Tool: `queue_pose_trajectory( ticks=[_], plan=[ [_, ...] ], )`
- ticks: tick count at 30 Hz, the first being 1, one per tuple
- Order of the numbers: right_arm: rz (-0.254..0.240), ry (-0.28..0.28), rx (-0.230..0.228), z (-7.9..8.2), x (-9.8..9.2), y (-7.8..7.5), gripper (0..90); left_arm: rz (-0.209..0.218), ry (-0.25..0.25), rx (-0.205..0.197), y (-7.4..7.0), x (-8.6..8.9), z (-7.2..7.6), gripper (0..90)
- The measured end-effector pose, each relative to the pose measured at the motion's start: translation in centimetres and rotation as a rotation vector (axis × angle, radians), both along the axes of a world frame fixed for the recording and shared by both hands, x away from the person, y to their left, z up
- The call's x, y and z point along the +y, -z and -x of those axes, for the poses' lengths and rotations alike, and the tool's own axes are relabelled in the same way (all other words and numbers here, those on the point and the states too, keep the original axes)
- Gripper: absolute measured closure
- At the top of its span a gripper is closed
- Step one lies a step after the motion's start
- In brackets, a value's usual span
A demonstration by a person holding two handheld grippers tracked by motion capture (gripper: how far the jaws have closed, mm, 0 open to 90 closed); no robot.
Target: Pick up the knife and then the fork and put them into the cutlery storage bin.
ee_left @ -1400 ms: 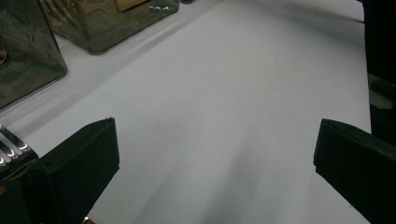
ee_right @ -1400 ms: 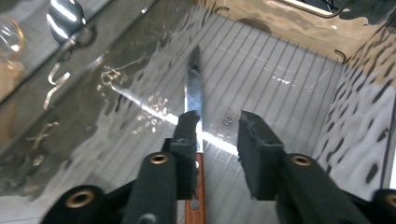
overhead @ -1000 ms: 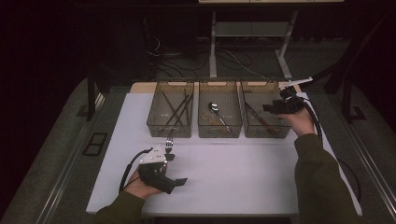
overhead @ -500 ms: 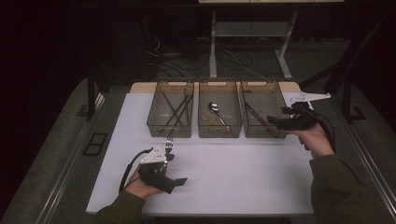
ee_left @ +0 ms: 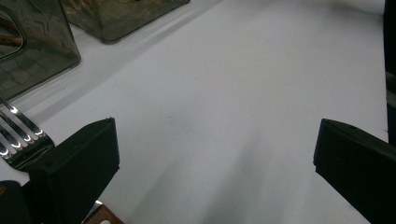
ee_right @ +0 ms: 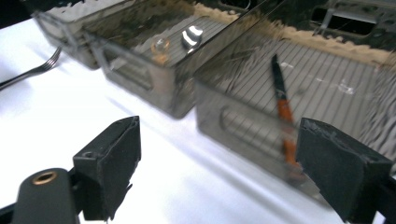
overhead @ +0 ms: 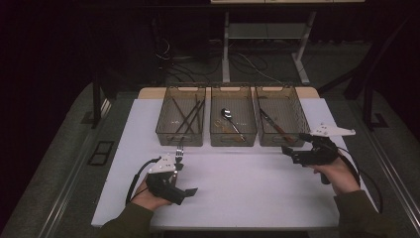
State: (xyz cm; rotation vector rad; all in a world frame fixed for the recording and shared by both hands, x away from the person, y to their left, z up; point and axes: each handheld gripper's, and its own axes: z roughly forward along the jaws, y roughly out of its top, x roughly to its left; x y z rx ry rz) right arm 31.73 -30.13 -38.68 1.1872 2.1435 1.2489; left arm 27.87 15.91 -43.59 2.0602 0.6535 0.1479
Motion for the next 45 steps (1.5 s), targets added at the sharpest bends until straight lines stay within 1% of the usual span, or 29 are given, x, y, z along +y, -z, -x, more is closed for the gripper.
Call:
queue_pose_trajectory(
  ticks=[6,10,13,14,15,16,18,19,20,22,23,24,26,28,30,32,33,34,36,39,42,43,45],
  plan=[
    [-0.003,-0.027,-0.002,2.3,0.4,2.2,14.7,-0.009,-0.009,0.003,0.0,0.1,-0.1,0.0],
    [-0.001,-0.045,0.004,3.6,0.8,3.4,14.7,-0.017,-0.016,0.004,0.1,0.1,-0.1,0.0],
    [0.002,-0.054,0.011,4.5,0.7,3.9,14.7,-0.028,-0.026,-0.003,0.1,0.2,-0.1,2.3],
    [0.002,-0.055,0.006,4.8,0.7,4.1,14.7,-0.034,-0.032,-0.006,0.1,0.2,-0.1,3.5],
    [-0.001,-0.058,0.012,5.0,0.6,4.3,14.7,-0.038,-0.036,-0.006,0.0,0.3,-0.1,5.5],
    [0.000,-0.059,0.016,5.2,0.5,4.4,14.7,-0.036,-0.045,-0.009,0.0,0.3,-0.1,8.0],
    [0.006,-0.056,0.019,5.7,0.3,4.8,14.7,-0.053,-0.052,-0.020,-0.2,0.6,-0.1,15.3],
    [0.009,-0.056,0.023,5.9,0.3,5.0,14.7,-0.059,-0.053,-0.026,-0.3,0.7,-0.2,17.3],
    [0.014,-0.059,0.023,6.1,0.3,5.1,14.7,-0.060,-0.057,-0.035,-0.4,0.9,-0.2,21.6],
    [0.025,-0.073,0.031,6.3,0.4,5.3,14.7,-0.053,-0.070,-0.036,-0.7,1.3,-0.3,32.5],
    [0.027,-0.074,0.031,6.3,0.5,5.3,14.7,-0.060,-0.078,-0.039,-0.8,1.5,-0.4,39.9],
    [0.027,-0.079,0.029,6.3,0.6,5.2,14.7,-0.069,-0.089,-0.041,-0.8,1.7,-0.6,45.1],
    [0.027,-0.084,0.031,6.2,0.7,5.2,14.7,-0.089,-0.123,-0.046,-0.9,2.1,-0.9,57.9],
    [0.041,-0.093,0.033,6.3,0.9,5.3,14.7,-0.101,-0.161,-0.045,-0.9,2.6,-1.5,68.8],
    [0.039,-0.098,0.032,6.3,0.9,5.3,14.7,-0.123,-0.205,-0.035,-0.8,3.0,-2.3,77.6],
    [0.040,-0.097,0.029,6.3,0.9,5.2,14.7,-0.149,-0.252,-0.025,-0.8,3.1,-3.3,83.4],
    [0.041,-0.097,0.031,6.3,1.0,5.2,14.7,-0.163,-0.274,-0.021,-0.8,3.2,-3.7,85.9],
    [0.042,-0.097,0.032,6.3,1.0,5.3,14.7,-0.168,-0.294,-0.021,-0.7,3.3,-4.2,88.4],
    [0.044,-0.100,0.034,6.2,1.1,5.3,14.7,-0.192,-0.330,-0.022,-0.6,3.3,-5.0,89.1],
    [0.053,-0.104,0.038,6.3,1.2,5.4,14.7,-0.218,-0.368,-0.017,-0.4,3.2,-6.3,89.2],
    [0.054,-0.103,0.037,6.2,1.3,5.4,14.7,-0.249,-0.395,-0.006,0.0,3.0,-7.5,89.2],
    [0.054,-0.103,0.038,6.2,1.2,5.4,14.7,-0.251,-0.402,-0.002,0.2,3.0,-7.8,89.2],
    [0.054,-0.102,0.037,6.2,1.2,5.4,14.7,-0.262,-0.401,0.008,0.6,2.8,-8.4,89.2]
  ],
)
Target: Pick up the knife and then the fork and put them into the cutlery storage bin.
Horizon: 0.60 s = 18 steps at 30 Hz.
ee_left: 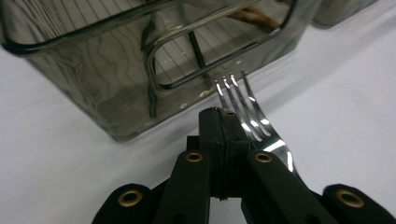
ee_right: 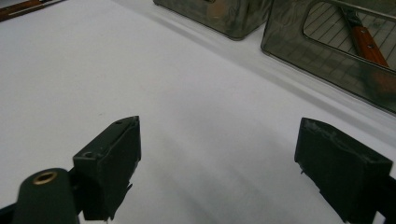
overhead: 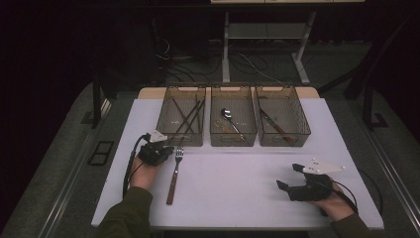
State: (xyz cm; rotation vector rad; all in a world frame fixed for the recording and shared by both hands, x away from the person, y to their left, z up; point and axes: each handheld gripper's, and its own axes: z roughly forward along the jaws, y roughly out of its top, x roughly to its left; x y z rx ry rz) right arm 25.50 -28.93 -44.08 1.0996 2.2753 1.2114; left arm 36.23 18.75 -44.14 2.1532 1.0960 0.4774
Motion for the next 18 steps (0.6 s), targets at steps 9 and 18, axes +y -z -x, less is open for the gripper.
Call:
queue_pose_trajectory(
  ticks=[9,18],
  plan=[
    [-0.002,0.000,-0.006,0.0,0.0,-0.1,14.7,-0.032,0.008,-0.001,0.4,-1.2,-0.8,89.2],
    [0.002,-0.004,-0.012,0.0,0.1,-0.1,14.7,-0.013,0.100,0.010,0.5,-3.0,-0.5,89.2]
  ],
)
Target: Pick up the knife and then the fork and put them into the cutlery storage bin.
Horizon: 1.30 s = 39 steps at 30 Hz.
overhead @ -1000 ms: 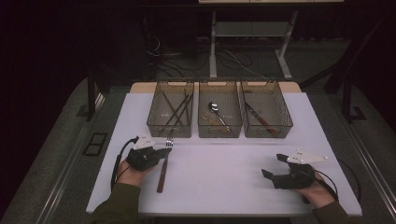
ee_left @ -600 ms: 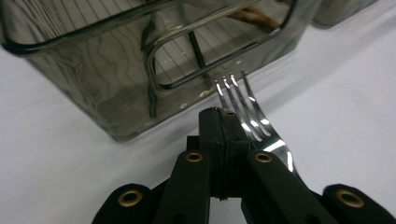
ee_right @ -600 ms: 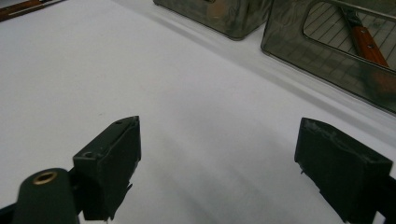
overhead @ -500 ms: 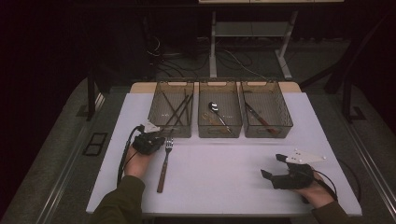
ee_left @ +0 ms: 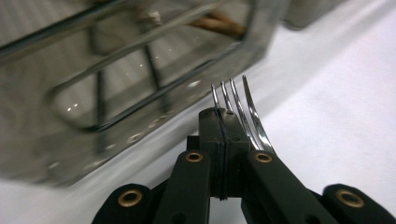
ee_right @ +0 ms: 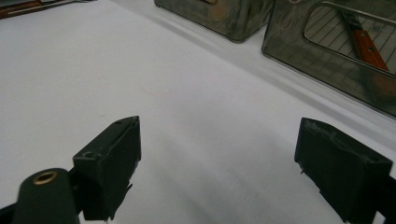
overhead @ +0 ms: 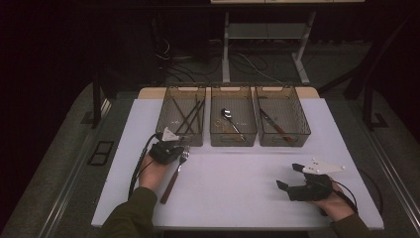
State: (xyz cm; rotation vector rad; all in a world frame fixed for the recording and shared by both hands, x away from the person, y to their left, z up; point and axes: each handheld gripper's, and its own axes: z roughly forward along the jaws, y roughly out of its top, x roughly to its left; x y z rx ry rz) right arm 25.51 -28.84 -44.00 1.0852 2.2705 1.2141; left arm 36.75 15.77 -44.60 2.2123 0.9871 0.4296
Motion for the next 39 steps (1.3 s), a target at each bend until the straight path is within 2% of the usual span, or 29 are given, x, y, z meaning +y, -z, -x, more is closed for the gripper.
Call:
queue_pose_trajectory(
  ticks=[4,8,11,13,15,18,22,24,29,31,33,37,39],
  plan=[
    [0.000,-0.001,0.003,0.0,0.1,0.0,14.8,-0.009,0.050,0.008,-0.1,-0.9,0.3,89.2],
    [0.003,-0.006,0.003,0.0,0.1,0.0,14.7,0.012,0.109,0.011,-0.1,-1.7,0.8,89.2],
    [0.002,-0.008,-0.003,0.0,0.1,0.0,14.7,0.064,0.153,0.032,-0.2,-2.0,1.0,89.2],
    [0.002,-0.006,-0.003,0.1,0.1,-0.1,14.7,0.057,0.178,0.028,-0.2,-2.2,1.2,89.2],
    [0.004,-0.006,-0.004,0.1,0.1,-0.1,14.7,0.051,0.172,0.018,-0.4,-2.1,1.3,89.0],
    [0.004,-0.005,-0.005,0.1,0.1,-0.1,14.7,0.077,0.141,0.013,-1.1,-1.1,2.0,86.5],
    [0.002,0.001,-0.004,0.2,0.0,-0.1,14.7,0.080,0.110,0.027,-1.8,0.7,3.9,78.3],
    [0.002,0.001,-0.007,0.2,0.0,-0.2,14.7,0.110,0.101,0.039,-1.9,1.5,5.1,75.0],
    [0.001,0.002,-0.011,0.2,0.0,-0.2,14.7,0.049,0.102,0.042,-1.6,2.6,7.6,68.1],
    [0.005,0.000,-0.013,0.2,0.0,-0.2,14.7,0.062,0.078,0.043,-1.5,3.0,8.0,68.0],
    [0.008,0.002,-0.010,0.2,0.0,-0.2,14.7,0.056,0.062,0.059,-1.2,3.3,8.0,68.1],
    [0.009,0.004,-0.011,0.2,0.0,-0.2,14.7,0.045,0.072,0.093,-0.7,3.2,7.9,70.5],
    [0.011,0.005,-0.012,0.2,0.0,-0.2,14.7,0.029,0.085,0.095,-0.5,3.0,7.9,71.5]
  ],
)
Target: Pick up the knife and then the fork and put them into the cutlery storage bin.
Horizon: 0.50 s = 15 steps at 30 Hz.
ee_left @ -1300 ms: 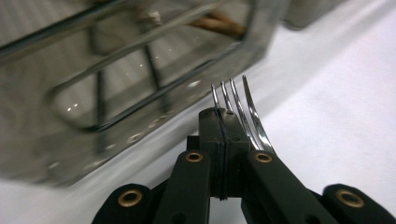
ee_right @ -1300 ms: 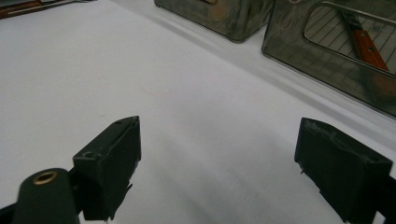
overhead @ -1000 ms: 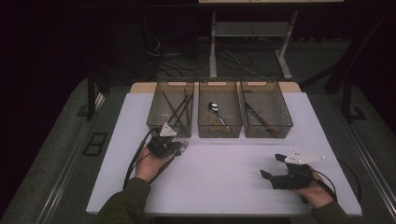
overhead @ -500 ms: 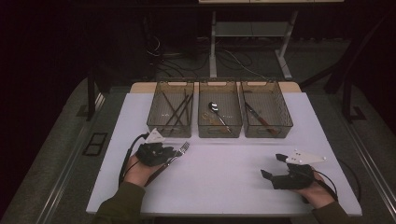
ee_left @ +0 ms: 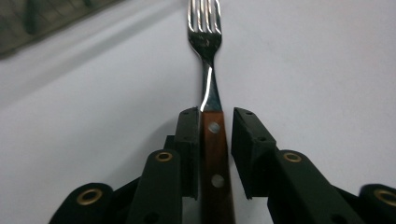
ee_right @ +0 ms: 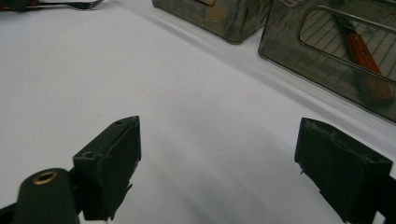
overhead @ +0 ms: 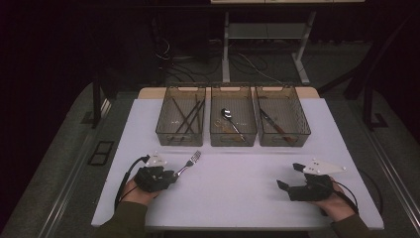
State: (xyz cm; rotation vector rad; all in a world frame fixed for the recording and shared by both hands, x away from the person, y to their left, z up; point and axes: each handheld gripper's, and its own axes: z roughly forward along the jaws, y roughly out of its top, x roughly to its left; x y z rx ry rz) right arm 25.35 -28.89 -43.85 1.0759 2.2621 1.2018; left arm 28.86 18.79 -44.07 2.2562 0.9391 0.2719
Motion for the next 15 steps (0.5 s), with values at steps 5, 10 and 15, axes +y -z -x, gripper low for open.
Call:
queue_pose_trajectory(
  ticks=[5,10,15],
  plan=[
    [0.002,0.001,0.001,-0.03,-0.01,0.02,14.7,-0.033,0.004,-0.009,-0.03,-0.41,0.08,75.0],
    [0.014,-0.001,0.015,-0.11,0.07,0.10,14.7,-0.043,0.007,-0.007,-0.11,-0.54,0.02,76.0],
    [-0.017,0.007,0.045,-0.34,-0.06,0.16,14.7,-0.038,0.018,-0.003,-0.17,-0.50,-0.13,77.0]
  ],
)
